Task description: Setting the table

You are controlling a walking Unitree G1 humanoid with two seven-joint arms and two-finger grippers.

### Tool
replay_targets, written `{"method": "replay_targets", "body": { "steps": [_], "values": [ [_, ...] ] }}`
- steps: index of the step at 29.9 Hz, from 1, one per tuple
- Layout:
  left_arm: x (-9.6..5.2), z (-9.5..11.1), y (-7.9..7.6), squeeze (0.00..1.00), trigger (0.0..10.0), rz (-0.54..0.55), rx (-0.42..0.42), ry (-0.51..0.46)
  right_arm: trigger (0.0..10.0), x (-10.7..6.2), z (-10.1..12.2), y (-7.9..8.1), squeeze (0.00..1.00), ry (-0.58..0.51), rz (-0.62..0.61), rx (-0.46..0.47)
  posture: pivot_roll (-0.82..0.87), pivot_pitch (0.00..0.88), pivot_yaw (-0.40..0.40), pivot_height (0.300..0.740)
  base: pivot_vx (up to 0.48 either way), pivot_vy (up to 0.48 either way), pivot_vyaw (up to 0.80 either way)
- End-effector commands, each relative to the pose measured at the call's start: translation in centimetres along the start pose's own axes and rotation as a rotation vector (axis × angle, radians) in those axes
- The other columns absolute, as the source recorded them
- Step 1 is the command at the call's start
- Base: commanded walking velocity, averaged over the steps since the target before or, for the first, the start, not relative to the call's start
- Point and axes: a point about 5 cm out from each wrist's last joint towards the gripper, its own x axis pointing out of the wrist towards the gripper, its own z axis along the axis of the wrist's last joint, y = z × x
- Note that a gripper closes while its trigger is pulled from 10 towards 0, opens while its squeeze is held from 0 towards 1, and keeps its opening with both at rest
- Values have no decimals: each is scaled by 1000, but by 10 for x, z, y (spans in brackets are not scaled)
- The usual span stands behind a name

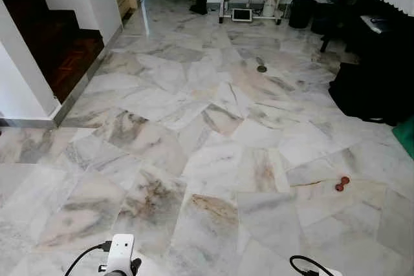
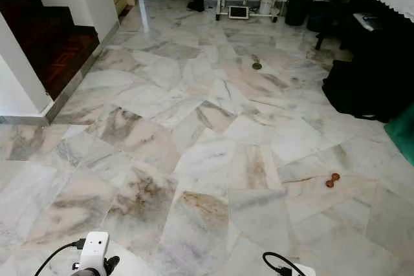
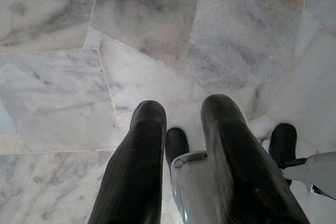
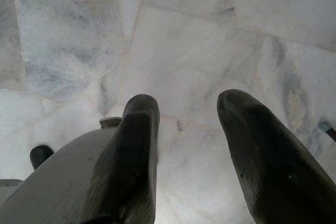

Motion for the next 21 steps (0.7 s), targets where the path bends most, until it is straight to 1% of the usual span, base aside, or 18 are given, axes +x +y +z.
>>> {"method": "replay_targets", "body": {
  "steps": [1, 8, 21],
  "values": [
    [0, 2, -1, 0, 10000, 5, 1, -10, 10000, 0, -1, -2, 0, 9, -6, -2, 72, 0, -35, 724, 0, 0, -788],
    [2, 8, -3, 0, 10000, -9, 18, -22, 10000, 0, -1, -1, 0, 15, -2, -22, 68, 0, -29, 724, 0, 0, -783],
    [2, 10, -6, 0, 10000, -16, 18, -20, 10000, 0, 0, -1, 0, 18, -6, -31, 69, 0, -27, 724, 0, 0, -781]
  ]
}}
